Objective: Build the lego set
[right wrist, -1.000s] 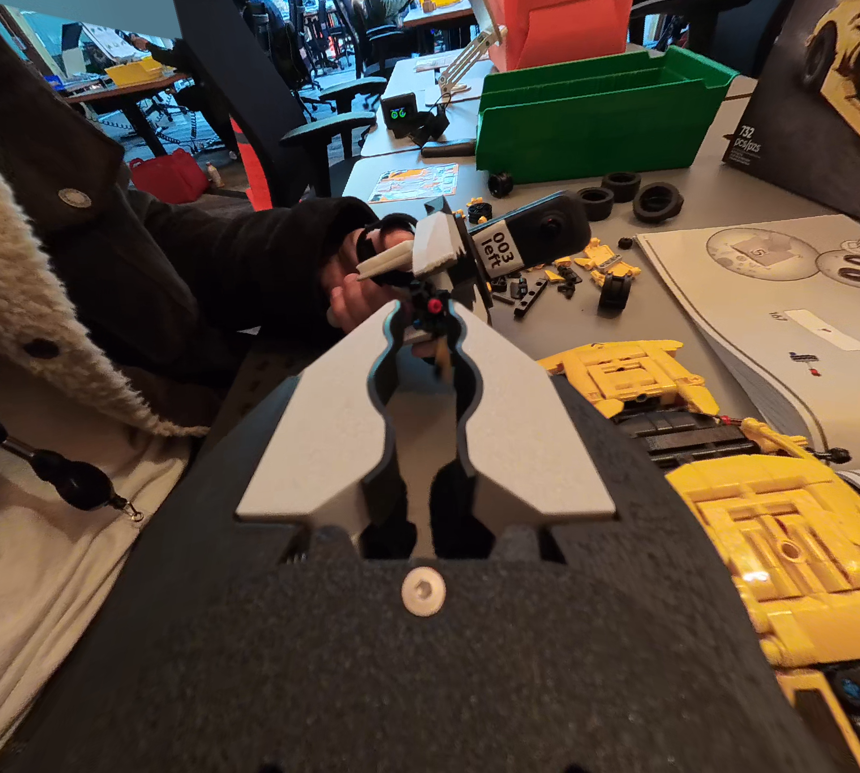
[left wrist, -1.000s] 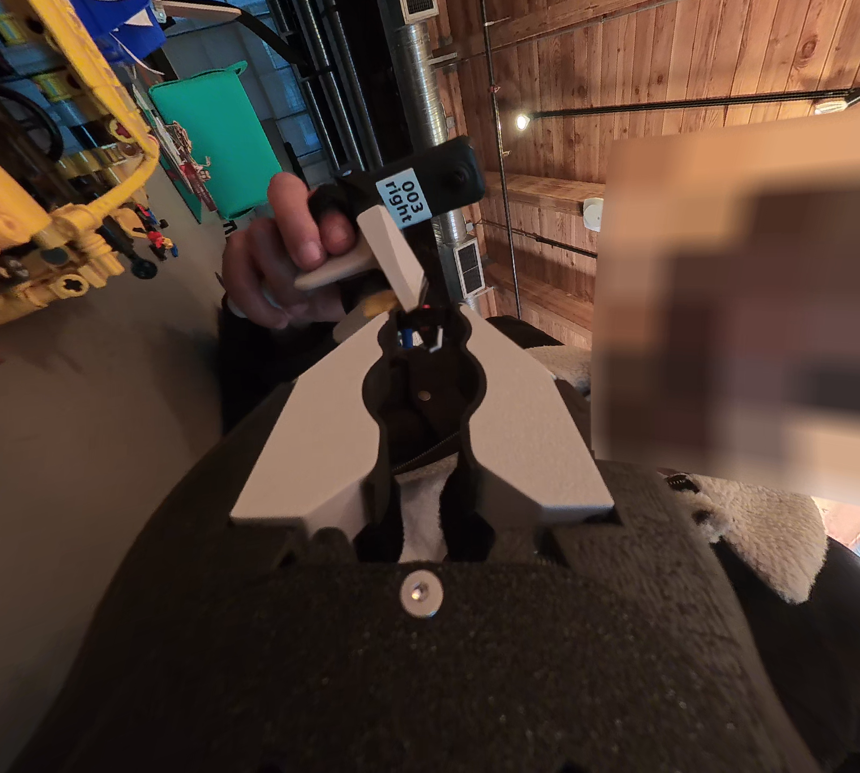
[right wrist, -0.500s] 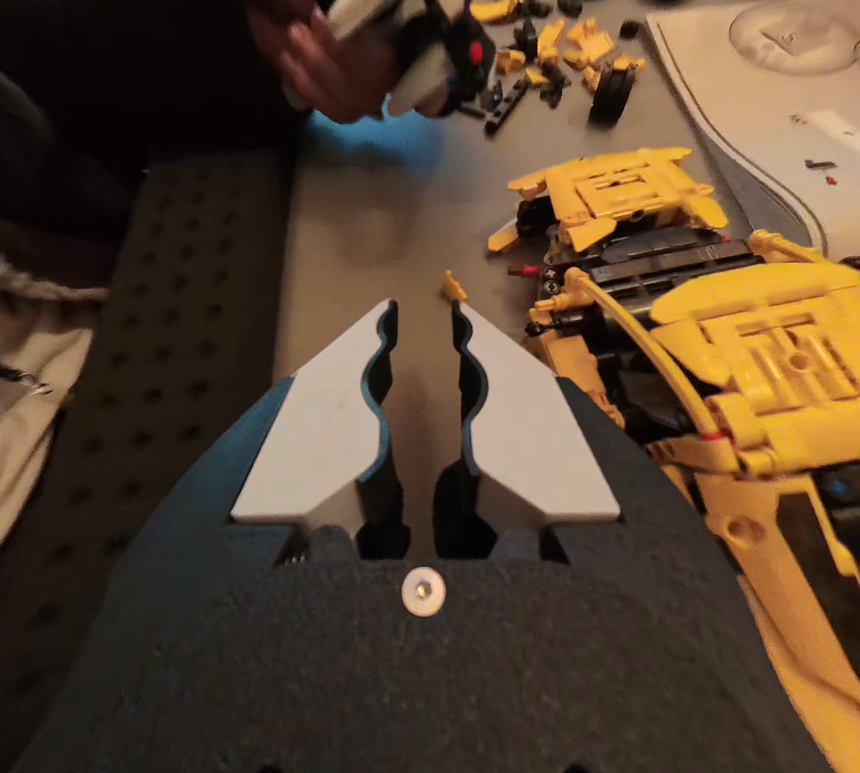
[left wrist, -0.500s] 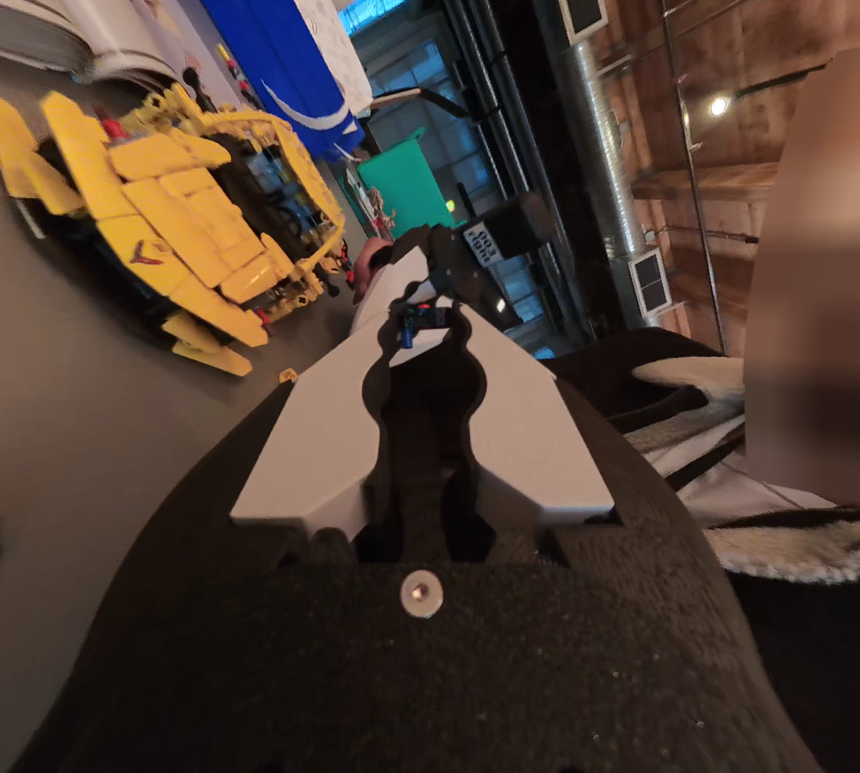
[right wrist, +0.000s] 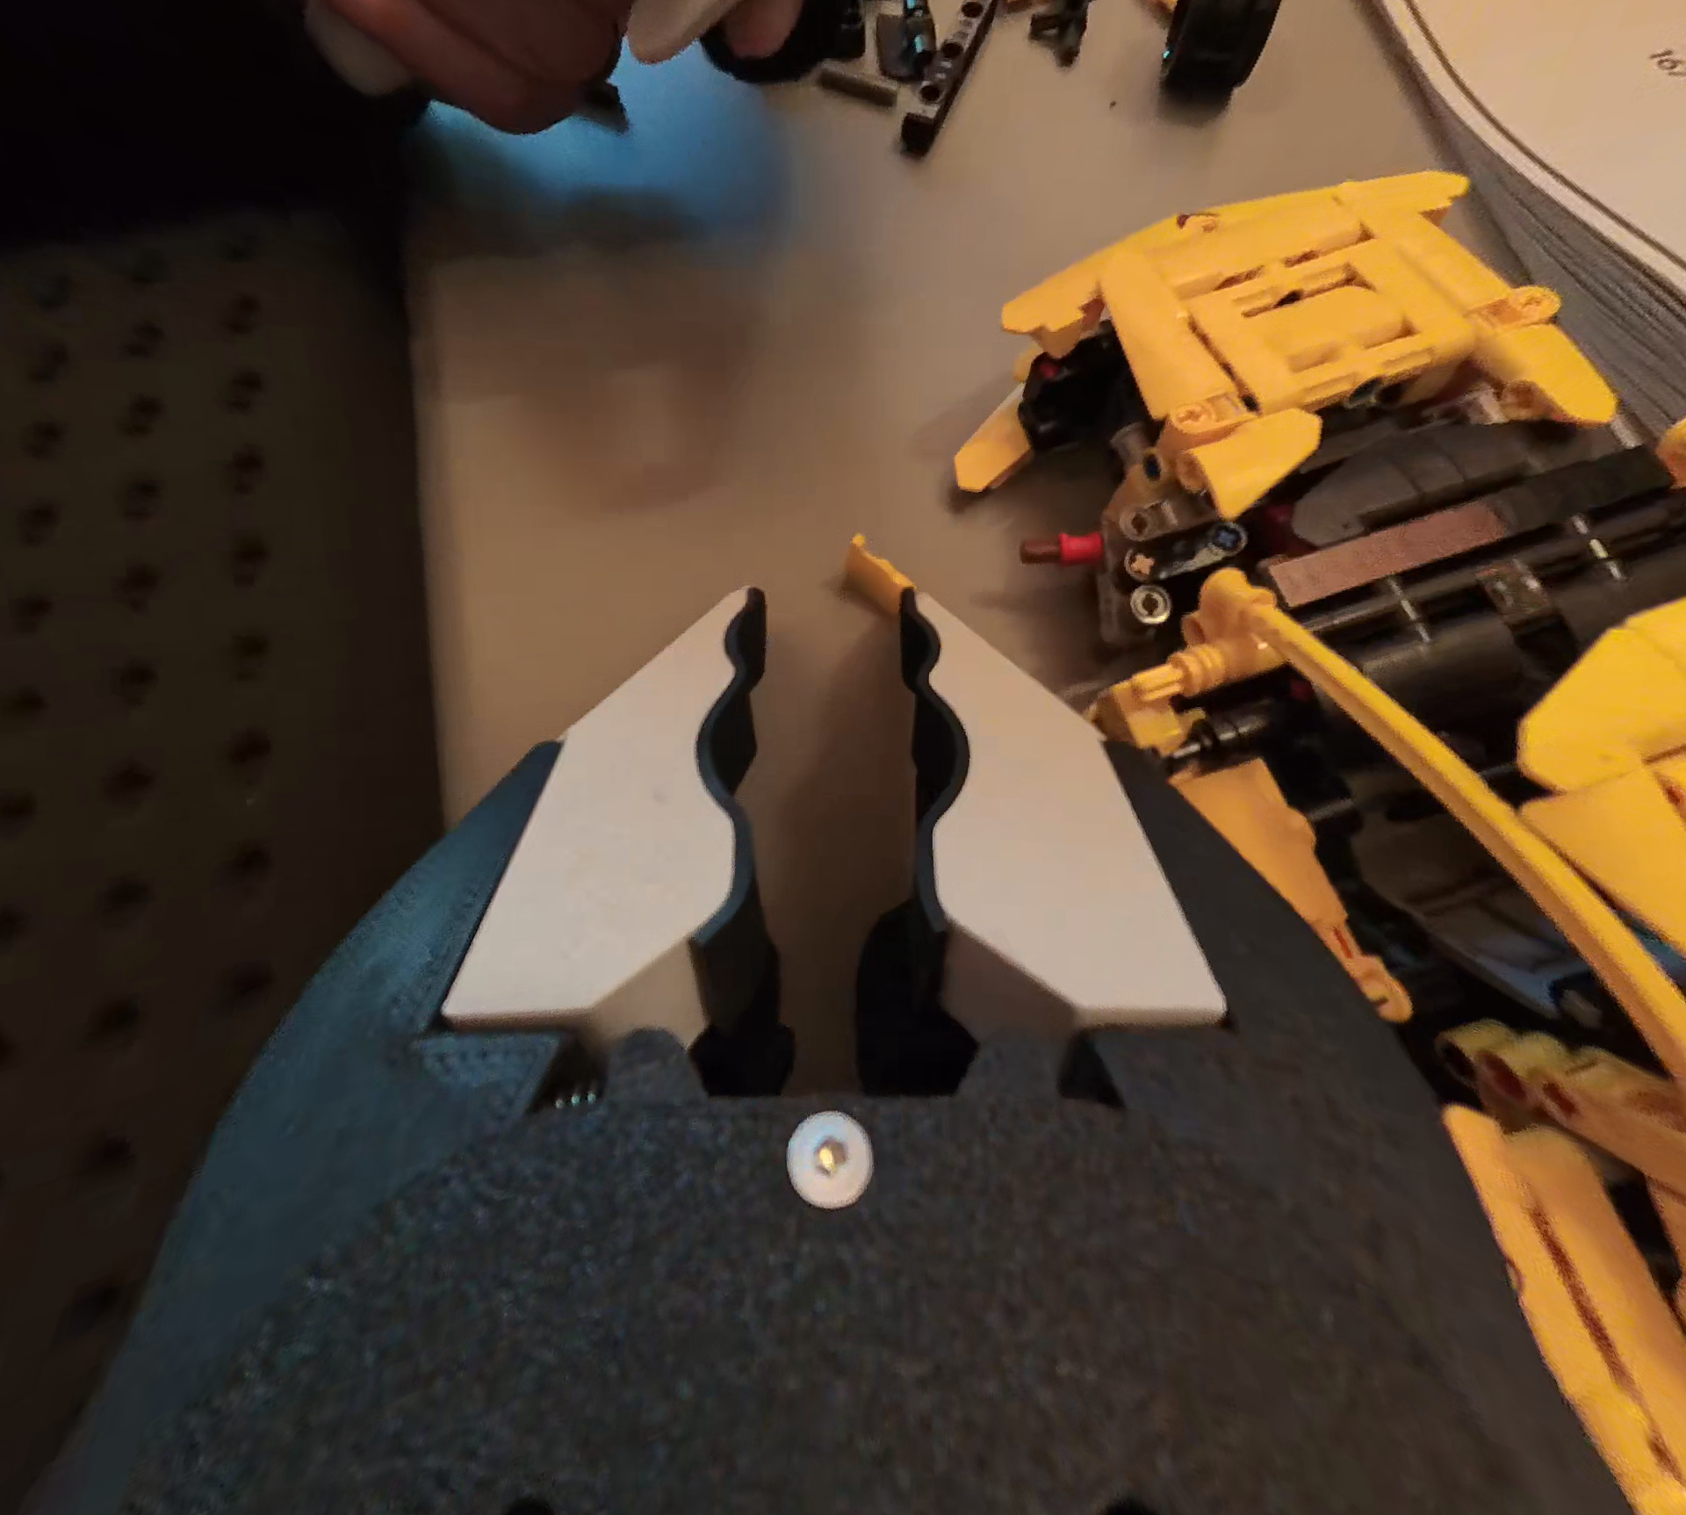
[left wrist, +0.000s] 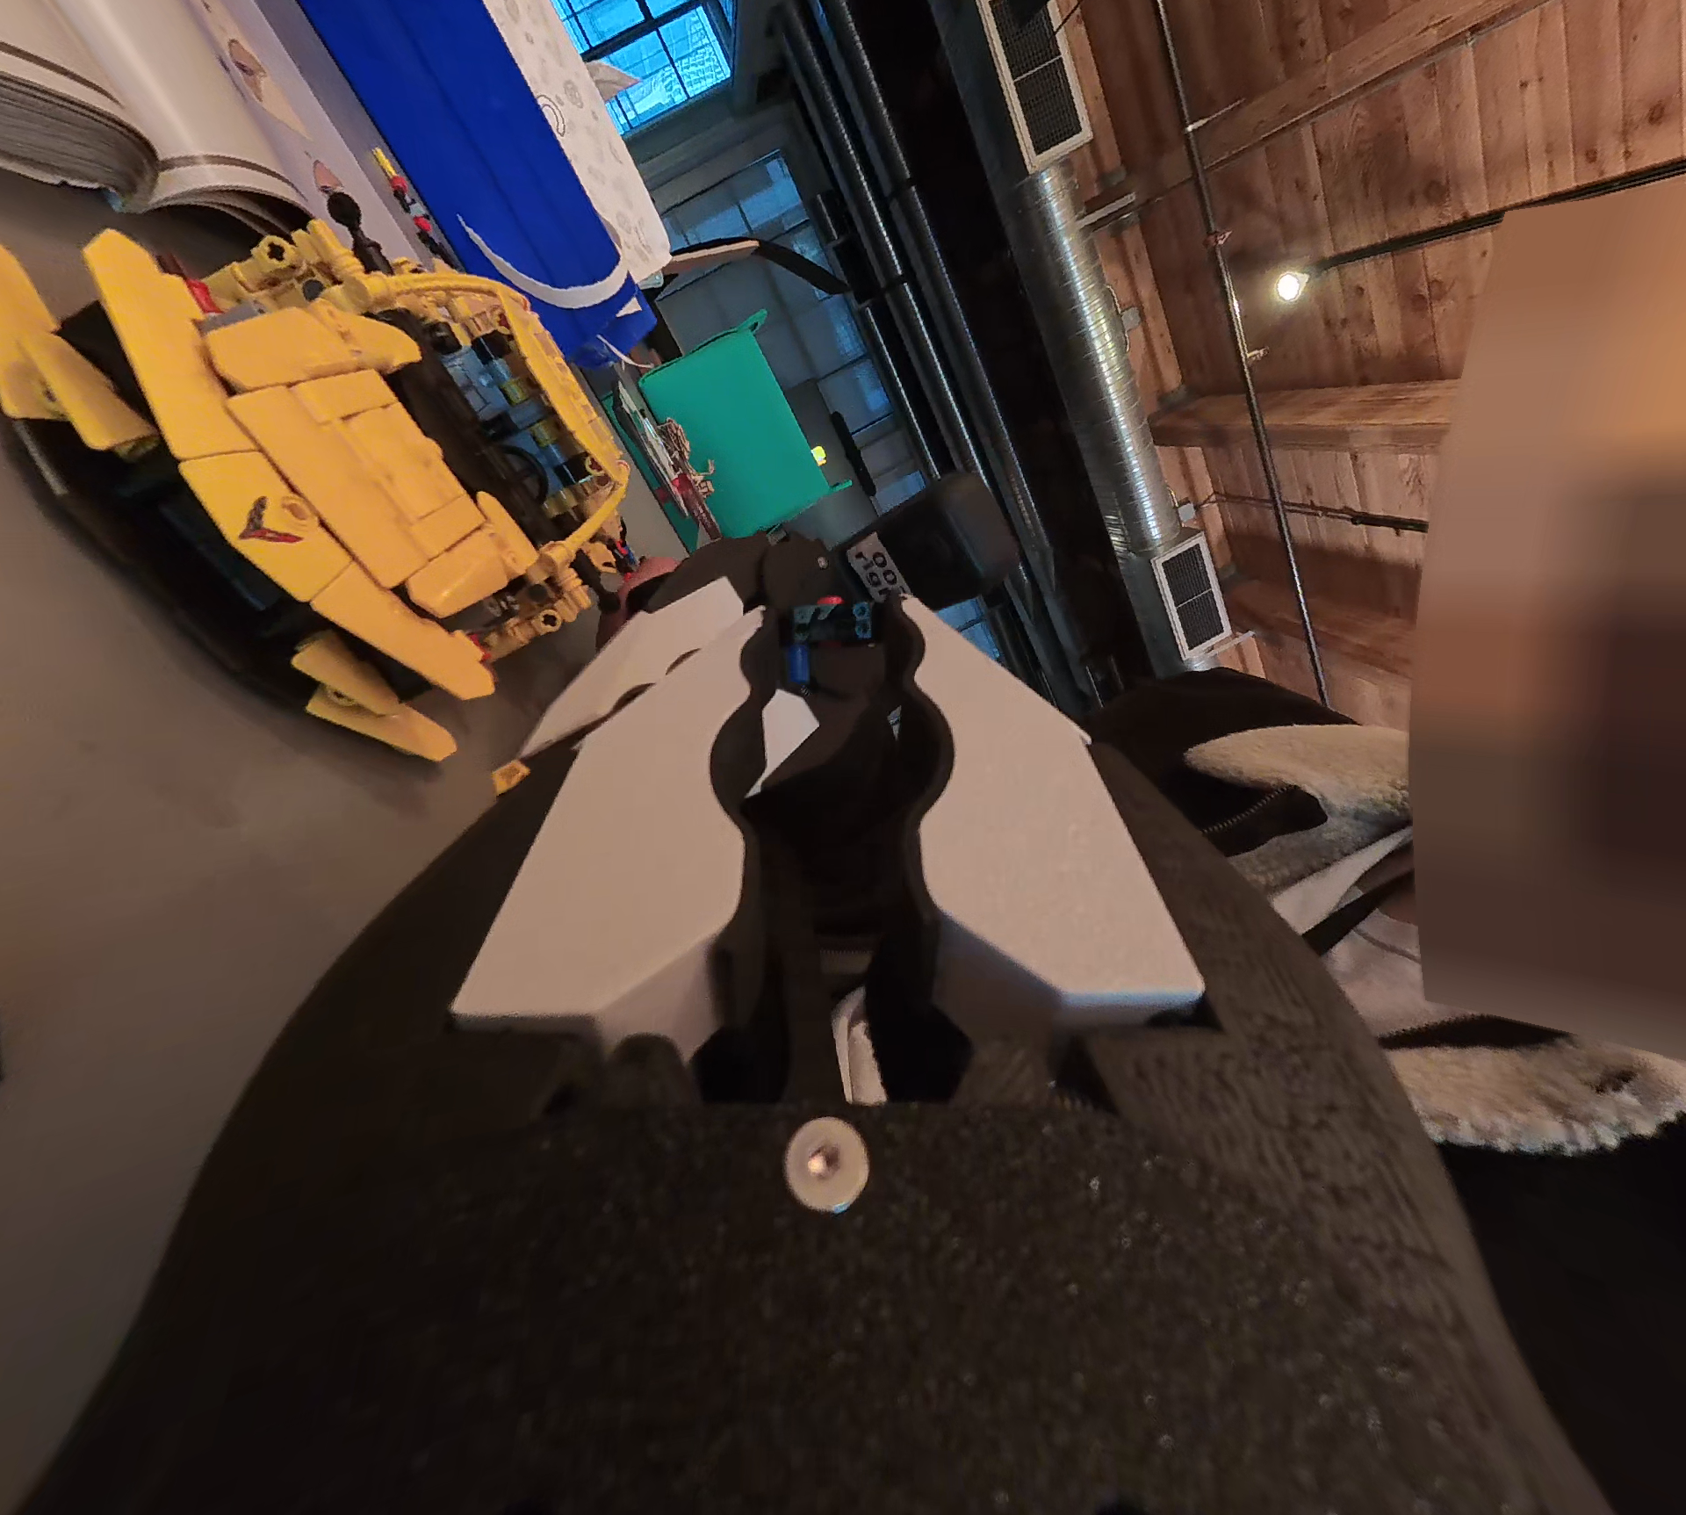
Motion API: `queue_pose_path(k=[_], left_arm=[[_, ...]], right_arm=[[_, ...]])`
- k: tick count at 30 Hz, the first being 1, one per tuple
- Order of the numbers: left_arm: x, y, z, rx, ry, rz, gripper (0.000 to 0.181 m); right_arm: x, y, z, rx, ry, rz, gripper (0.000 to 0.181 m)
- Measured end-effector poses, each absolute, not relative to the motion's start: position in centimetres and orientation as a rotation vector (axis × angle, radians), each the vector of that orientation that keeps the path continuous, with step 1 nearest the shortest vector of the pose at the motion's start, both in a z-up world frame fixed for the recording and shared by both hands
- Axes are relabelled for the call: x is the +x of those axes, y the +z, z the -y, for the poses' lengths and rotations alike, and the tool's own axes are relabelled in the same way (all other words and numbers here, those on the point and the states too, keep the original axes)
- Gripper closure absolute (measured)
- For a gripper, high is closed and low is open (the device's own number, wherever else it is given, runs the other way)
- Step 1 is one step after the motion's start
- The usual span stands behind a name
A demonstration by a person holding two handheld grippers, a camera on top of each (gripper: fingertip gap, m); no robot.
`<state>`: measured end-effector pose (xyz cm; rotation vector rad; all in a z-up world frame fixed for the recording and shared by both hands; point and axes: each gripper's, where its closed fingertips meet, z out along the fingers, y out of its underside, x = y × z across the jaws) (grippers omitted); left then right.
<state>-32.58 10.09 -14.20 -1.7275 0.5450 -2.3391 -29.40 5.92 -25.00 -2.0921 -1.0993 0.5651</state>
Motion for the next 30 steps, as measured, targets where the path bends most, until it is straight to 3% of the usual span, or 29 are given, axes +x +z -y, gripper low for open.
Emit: queue_pose_path(k=[14,30], left_arm=[[-32.6,-14.0,-9.9,-1.711,-2.360,-0.548,0.158],[-32.5,-11.9,-6.7,-1.530,-2.205,-0.882,0.159]], right_arm=[[-30.0,-24.6,-6.9,-1.980,0.371,1.223,0.150],[-30.0,-24.4,-7.5,-2.218,0.521,0.962,0.166]])
